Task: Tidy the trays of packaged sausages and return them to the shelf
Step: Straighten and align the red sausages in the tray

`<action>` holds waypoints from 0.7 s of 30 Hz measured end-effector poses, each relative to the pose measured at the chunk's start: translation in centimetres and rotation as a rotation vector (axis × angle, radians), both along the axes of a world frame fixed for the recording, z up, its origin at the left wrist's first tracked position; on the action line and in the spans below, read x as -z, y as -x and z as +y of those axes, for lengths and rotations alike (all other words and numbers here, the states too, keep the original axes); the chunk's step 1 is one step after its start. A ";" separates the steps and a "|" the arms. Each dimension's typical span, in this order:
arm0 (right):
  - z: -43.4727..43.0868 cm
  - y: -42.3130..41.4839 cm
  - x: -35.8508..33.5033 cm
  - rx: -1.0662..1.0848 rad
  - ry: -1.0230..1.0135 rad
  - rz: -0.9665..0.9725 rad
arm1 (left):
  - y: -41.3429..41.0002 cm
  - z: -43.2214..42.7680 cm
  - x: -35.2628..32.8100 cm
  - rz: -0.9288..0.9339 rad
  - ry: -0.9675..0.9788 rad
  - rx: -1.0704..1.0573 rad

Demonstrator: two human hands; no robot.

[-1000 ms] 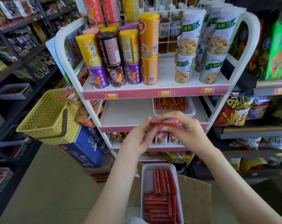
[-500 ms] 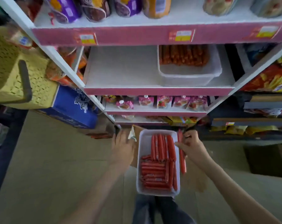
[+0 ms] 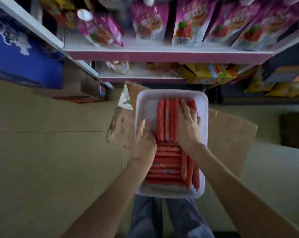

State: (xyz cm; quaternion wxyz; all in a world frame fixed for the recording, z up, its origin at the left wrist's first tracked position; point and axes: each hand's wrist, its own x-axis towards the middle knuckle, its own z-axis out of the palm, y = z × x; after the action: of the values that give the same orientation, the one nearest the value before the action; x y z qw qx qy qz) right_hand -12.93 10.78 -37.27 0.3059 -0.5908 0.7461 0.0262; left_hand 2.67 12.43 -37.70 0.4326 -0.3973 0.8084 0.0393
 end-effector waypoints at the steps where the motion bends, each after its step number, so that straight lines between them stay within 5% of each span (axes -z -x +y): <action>1: 0.7 -0.3 0.3 -0.030 0.021 0.022 | -0.2 0.2 0.6 -0.009 0.038 -0.062; 4: 2.3 -1.0 1.0 -0.147 0.154 0.009 | -0.6 0.8 3.4 0.045 0.071 -0.195; 8: 2.8 -1.9 2.5 -0.502 0.179 0.090 | 0.7 -0.6 1.2 -0.009 0.160 -0.027; 11: 2.5 -1.7 3.1 -0.522 0.142 0.133 | 0.8 -2.3 0.7 0.040 0.054 -0.009; 14: 2.5 -1.3 2.5 -0.490 0.153 0.116 | 1.4 -3.2 -0.4 0.167 -0.019 0.052; 18: 2.3 -0.5 1.7 -0.443 0.178 0.062 | -0.1 -2.4 -3.9 0.495 0.270 -0.052; 21: 2.0 -0.2 1.7 -0.504 0.062 0.081 | -2.7 -1.3 -6.2 0.676 0.312 -0.274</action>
State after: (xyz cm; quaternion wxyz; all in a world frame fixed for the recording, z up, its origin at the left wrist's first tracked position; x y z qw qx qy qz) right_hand -12.77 12.82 -38.96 0.2413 -0.7656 0.5875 0.1023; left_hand 5.33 11.18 -31.54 0.0671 -0.5270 0.8411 0.1018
